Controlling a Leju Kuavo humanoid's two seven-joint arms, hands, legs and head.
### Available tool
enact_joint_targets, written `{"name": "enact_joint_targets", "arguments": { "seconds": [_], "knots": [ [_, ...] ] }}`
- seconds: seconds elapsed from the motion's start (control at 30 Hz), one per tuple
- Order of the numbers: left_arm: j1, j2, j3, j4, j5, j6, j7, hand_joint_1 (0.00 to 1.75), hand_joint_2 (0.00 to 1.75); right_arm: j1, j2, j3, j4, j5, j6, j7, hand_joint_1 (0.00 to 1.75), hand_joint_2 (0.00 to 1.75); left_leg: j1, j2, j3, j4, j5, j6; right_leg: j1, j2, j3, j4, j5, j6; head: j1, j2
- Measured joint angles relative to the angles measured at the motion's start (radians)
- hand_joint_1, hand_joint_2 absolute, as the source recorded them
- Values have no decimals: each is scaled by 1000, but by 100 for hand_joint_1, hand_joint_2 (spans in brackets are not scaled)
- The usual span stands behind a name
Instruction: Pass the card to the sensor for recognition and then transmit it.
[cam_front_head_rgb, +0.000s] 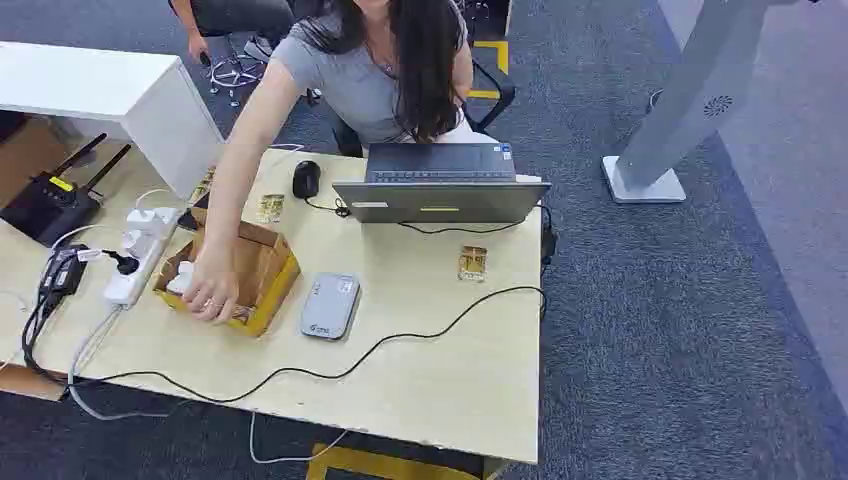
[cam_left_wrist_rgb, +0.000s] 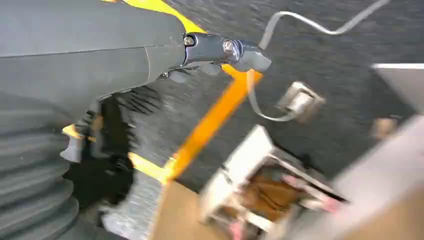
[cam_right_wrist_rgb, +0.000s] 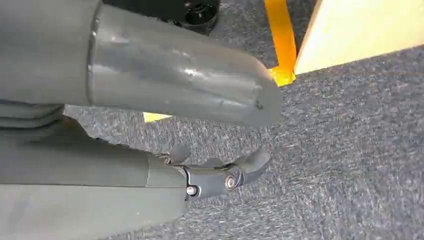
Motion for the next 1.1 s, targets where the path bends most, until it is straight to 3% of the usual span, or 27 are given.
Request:
{"name": "enact_joint_targets", "arguments": {
  "seconds": [0.37, 0.43, 1.1],
  "knots": [
    [-2, -83, 141, -260, 15, -170, -66, 0, 175, -21, 27, -150, 9, 64, -31, -41, 0, 0, 0, 0, 0, 0, 0, 0, 0, 0, 0, 0, 0, 0, 0, 0],
    [7, -87, 141, -287, 19, -178, -72, 0, 175, -23, 30, -157, 9, 71, -32, -43, 0, 0, 0, 0, 0, 0, 0, 0, 0, 0, 0, 0, 0, 0, 0, 0],
    [156, -215, 113, -961, 251, -234, -171, 0, 175, -51, 58, -327, 20, 185, -122, -92, 0, 0, 0, -2, 0, 0, 0, 0, 0, -1, 0, 0, 0, 0, 0, 0]
  ]
}}
